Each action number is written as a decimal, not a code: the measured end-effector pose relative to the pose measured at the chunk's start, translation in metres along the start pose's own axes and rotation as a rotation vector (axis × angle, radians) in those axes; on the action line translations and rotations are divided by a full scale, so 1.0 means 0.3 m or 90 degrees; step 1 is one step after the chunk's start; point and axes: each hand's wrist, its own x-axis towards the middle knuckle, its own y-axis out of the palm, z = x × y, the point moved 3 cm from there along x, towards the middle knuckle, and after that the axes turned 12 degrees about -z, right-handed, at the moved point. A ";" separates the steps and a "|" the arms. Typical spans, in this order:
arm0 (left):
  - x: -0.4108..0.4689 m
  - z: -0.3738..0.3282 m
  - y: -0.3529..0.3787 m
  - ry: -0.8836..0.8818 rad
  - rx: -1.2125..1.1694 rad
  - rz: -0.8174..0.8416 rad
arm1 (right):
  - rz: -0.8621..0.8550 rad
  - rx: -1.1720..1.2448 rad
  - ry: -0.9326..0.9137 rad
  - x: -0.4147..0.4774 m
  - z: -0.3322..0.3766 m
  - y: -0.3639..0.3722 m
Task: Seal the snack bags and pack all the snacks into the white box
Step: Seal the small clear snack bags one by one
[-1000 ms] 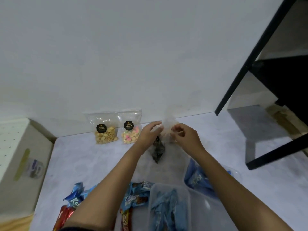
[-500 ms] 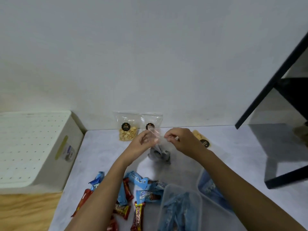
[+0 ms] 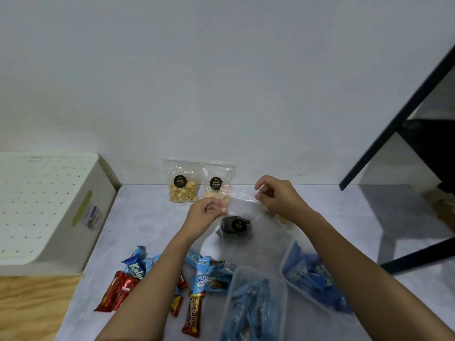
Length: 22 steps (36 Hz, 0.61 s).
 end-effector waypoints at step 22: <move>-0.006 -0.077 0.063 0.005 -0.148 -0.022 | -0.070 0.124 0.189 0.022 -0.098 -0.044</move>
